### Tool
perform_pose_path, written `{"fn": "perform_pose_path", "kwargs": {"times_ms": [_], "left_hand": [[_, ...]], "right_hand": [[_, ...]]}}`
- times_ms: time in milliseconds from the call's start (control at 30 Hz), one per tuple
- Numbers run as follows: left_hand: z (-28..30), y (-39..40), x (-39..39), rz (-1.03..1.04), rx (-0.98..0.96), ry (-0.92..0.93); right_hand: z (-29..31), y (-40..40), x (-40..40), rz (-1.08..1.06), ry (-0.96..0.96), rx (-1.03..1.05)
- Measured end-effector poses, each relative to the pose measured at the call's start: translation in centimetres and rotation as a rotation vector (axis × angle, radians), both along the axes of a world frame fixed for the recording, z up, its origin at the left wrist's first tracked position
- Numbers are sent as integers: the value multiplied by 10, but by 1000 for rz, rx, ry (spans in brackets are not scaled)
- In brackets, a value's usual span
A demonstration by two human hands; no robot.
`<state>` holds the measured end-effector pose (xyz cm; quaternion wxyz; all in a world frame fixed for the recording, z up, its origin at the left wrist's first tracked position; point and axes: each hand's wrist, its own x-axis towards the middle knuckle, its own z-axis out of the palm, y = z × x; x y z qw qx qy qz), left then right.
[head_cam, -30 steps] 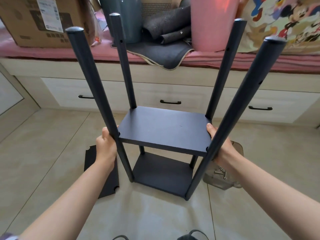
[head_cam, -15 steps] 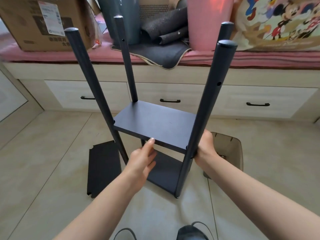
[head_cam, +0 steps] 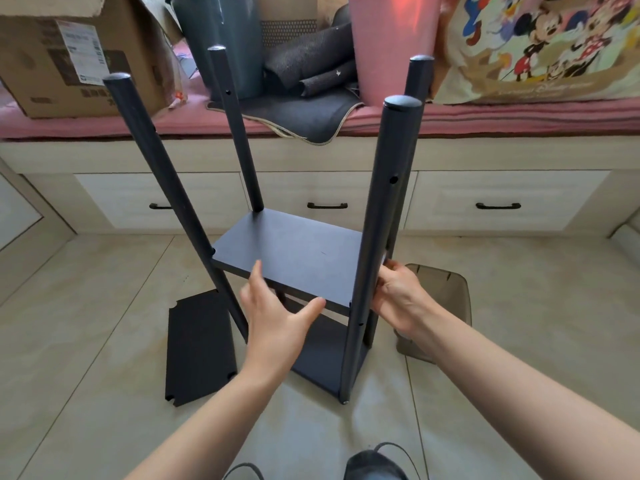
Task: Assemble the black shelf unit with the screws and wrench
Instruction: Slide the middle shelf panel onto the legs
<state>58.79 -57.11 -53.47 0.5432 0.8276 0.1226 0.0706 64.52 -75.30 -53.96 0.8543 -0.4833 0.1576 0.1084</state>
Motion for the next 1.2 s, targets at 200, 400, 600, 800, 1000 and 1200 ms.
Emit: {"fn": "perform_pose_path", "kwargs": {"times_ms": [200,400,600,800,1000,1200], "left_hand": [[-3,-19,6,-578,518,-300],[-21,-30,15,-625,640,-372],[-25,-28,16,-552,576,-466],[-27,-23,19,-491,547,-453],[-25,-10,33,-526,612,-420],[-28,-7,40,-561,618,-465]], "right_hand": [[-2,1,-2,6,-44,34],[-6,-1,-2,-6,-48,47],[-6,1,0,-9,-65,12],[-8,11,3,-25,-103,40],[-8,26,10,-103,-60,22],[-8,27,15,-118,-27,15]]}}
